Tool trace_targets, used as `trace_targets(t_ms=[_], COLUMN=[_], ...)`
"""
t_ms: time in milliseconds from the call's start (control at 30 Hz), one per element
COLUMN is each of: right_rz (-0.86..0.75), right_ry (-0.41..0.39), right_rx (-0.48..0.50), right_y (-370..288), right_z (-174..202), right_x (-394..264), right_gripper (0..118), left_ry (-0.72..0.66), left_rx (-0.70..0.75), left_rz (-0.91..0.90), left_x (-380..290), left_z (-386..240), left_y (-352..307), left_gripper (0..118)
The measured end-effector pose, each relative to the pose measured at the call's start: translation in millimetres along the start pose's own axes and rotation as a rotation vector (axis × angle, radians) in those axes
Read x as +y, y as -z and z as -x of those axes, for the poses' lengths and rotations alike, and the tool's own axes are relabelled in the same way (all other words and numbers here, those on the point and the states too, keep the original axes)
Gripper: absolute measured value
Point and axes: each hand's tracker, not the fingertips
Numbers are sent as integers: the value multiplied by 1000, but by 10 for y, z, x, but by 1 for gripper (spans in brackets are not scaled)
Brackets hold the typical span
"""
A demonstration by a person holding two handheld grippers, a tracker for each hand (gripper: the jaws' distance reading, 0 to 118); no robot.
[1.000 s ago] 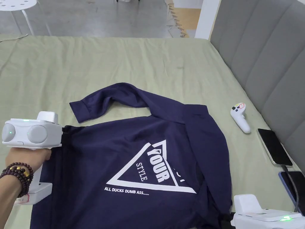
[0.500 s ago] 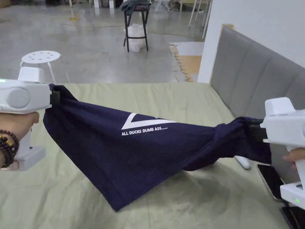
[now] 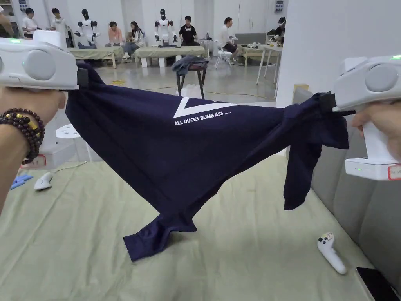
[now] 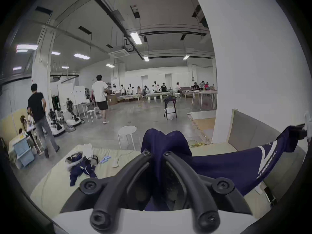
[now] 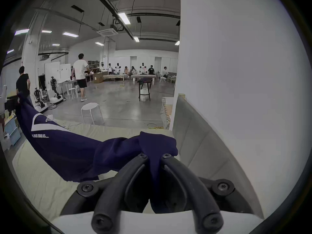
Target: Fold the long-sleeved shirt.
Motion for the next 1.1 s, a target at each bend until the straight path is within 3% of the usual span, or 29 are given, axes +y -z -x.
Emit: trace_targets(t_ms=[167,433,700,833,967,1033,1067,1100], right_rz=[118,350,319,454,590,601,599,587], right_ry=[32,85,101,119,123,122,138,150], right_rx=[28,41,51,38,21,24,26,14], right_y=[232,669,-57,-434,-416,-404,-422,-466], right_z=[64,324,269,283,314,336,340,358], right_x=[-723,-2331,-3223,-3878,-4396,-4465,-4424,-4345], right_gripper=[8,7,7,7,7,12,33,79], left_ry=[-39,-124,-259,-284,-296,-327,-326,-314], left_rx=[-19,-4,14,9,9,0,7,20], left_rz=[113,377,483,610,764,764,760,759], left_x=[-767,-2684,-3640,-4254,-4717,-4770,-4756,-4707], left_z=[67,60,260,332,419,443,468,477], left_y=[108,2,-1011,-1522,-1592,-1621,-1606,-1614], left_gripper=[9,9,9,9,11,37,66,98])
